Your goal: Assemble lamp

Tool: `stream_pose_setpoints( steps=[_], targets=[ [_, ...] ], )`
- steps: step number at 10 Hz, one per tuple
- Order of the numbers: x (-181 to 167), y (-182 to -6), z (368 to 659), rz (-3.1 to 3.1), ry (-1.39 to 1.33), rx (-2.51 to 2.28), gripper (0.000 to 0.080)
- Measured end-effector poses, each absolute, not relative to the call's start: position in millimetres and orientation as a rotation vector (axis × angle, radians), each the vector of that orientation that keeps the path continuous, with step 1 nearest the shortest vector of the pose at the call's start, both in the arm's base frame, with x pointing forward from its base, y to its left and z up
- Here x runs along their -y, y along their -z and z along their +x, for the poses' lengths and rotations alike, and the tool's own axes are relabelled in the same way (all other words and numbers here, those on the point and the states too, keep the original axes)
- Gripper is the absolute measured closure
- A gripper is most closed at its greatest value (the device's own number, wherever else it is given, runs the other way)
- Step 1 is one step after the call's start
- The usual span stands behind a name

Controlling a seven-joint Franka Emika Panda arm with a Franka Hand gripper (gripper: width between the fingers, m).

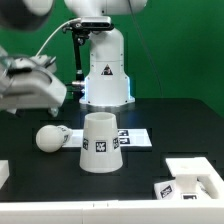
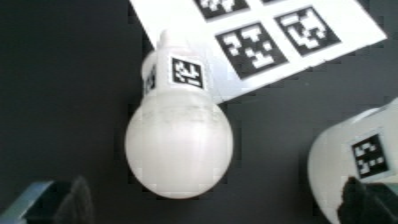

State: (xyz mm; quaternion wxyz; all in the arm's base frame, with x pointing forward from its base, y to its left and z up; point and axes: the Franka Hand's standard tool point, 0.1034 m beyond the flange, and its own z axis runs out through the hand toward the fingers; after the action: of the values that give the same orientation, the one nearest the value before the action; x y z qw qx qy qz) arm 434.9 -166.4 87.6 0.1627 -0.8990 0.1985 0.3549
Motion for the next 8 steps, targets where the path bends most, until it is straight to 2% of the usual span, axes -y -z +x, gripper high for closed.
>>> stream_pose_setpoints(
  steps=[4, 6, 8],
  targets=[
    [165, -81.5, 439, -2.552, -1.057, -0.553, 0.0100],
    [168, -63.6, 419, -2.487, -1.192, -0.753, 0.0100],
    [167, -60.4, 418, -2.486, -1.193, -0.758, 0.0100]
  ],
)
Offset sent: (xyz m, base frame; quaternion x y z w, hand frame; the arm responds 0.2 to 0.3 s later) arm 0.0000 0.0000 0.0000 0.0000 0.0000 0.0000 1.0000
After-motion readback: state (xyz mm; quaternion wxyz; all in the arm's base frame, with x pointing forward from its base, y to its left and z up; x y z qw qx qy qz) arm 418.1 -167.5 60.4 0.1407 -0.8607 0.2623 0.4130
